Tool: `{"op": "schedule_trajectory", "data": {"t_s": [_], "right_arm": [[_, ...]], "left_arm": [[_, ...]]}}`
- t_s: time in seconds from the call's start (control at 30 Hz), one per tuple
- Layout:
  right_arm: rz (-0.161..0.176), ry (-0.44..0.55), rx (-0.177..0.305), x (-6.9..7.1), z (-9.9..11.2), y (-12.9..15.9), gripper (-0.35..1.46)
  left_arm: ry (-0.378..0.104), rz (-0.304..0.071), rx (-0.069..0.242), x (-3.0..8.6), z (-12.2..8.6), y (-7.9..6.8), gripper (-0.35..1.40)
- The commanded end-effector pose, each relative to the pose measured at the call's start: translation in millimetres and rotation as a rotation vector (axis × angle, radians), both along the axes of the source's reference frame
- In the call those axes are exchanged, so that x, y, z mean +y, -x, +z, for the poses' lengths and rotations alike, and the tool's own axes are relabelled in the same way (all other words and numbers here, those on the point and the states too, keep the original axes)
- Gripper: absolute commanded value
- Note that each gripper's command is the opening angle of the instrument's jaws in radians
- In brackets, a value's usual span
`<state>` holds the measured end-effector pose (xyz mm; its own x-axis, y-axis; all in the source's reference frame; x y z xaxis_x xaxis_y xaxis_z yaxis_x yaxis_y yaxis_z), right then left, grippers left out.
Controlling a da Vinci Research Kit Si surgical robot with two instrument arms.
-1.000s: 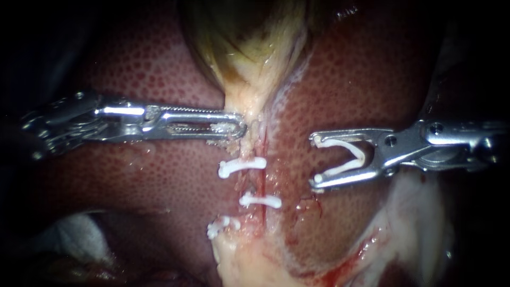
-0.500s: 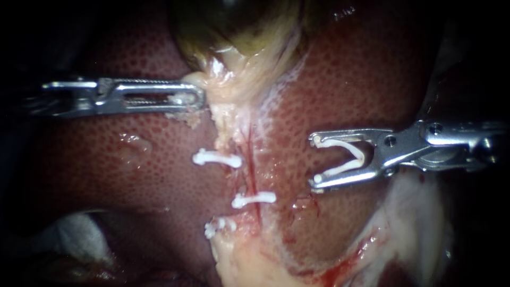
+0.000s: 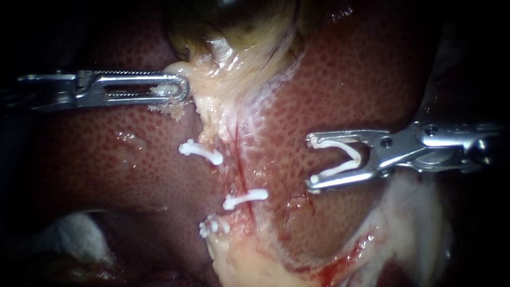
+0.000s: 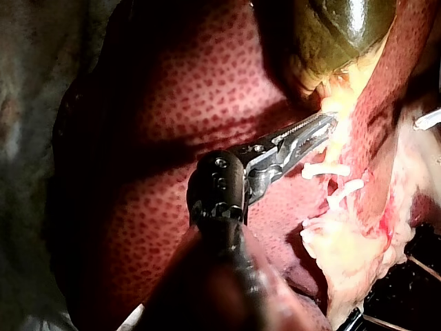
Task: Clipping second clip right tube
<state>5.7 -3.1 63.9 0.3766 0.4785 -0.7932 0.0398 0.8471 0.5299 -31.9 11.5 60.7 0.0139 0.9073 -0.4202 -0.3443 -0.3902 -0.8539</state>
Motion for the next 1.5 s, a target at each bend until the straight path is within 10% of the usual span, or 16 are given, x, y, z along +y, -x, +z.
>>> {"op": "schedule_trajectory", "data": {"t_s": [0.03, 0.53, 1.13, 1.37, 1.5], "right_arm": [[-0.001, -0.014, -0.007, -0.4, 0.7, -0.5, 0.49], [-0.046, -0.119, -0.055, -5.1, 12.2, -9.3, 0.49], [-0.098, -0.257, -0.046, -5.8, 12.8, -12.1, 0.4], [-0.085, -0.381, -0.088, -5.8, 12.9, -11.2, -0.35], [-0.08, -0.409, -0.096, -5.7, 13.0, -10.9, -0.35]], "left_arm": [[0.001, 0.0, 0.001, -0.1, 0.1, 0.1, -0.35], [0.003, -0.005, 0.005, -0.6, -0.1, 0.6, -0.35], [0.005, -0.003, 0.004, -0.8, 0.1, 1.1, -0.35], [0.005, -0.003, 0.004, -0.8, 0.2, 1.1, -0.35], [0.005, -0.003, 0.004, -0.8, 0.2, 1.1, -0.35]]}}
